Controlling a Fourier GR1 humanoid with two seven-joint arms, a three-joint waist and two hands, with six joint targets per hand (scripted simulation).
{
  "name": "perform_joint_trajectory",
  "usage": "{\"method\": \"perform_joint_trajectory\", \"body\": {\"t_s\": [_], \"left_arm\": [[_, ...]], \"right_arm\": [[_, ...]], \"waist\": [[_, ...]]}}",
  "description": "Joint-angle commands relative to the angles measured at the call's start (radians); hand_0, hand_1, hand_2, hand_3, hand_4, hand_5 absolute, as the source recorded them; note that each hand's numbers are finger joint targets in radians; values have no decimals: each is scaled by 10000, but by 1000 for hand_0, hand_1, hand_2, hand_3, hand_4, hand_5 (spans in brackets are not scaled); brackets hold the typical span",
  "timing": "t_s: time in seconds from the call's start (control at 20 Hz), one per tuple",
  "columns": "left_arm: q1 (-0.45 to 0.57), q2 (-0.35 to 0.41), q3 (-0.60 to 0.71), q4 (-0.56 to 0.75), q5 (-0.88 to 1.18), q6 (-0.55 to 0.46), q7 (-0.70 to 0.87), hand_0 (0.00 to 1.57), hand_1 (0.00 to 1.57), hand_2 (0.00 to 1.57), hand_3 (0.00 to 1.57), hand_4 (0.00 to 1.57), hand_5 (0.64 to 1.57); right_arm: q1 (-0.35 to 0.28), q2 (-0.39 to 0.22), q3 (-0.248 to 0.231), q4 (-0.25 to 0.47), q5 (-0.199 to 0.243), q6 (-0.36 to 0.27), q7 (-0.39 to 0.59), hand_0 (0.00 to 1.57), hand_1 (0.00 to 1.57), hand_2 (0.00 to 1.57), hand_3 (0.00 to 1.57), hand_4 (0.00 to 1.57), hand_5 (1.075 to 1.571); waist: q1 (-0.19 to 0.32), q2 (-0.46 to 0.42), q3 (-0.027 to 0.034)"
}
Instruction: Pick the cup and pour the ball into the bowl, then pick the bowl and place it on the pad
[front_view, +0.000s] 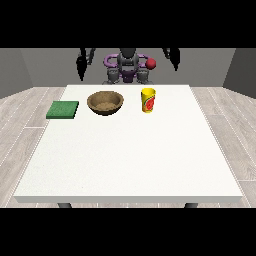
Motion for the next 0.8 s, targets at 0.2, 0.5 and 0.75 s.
{"method": "perform_joint_trajectory", "body": {"t_s": [0.2, 0.5, 0.75], "left_arm": [[-229, 456, 66, -905, 86, -154, 1032, 0, 0, 0, 0, 0, 1557], [-1355, 918, 1813, -909, 1937, -483, 1637, 0, 0, 0, 0, 0, 1554], [-961, 629, 1527, -781, 1954, -781, 669, 0, 0, 0, 0, 0, 1547]], "right_arm": [[-210, -446, -86, -1001, -41, 52, 923, 0, 0, 0, 0, 0, 1569], [-297, -1573, -1435, -1596, -2121, 1801, 1081, 0, 0, 0, 0, 0, 1570], [-362, -1541, -1929, -1467, -2225, 1934, 592, 0, 0, 0, 0, 0, 1569]], "waist": [[-99, -2422, -412], [-695, -957, -474], [-328, -225, -473]]}}
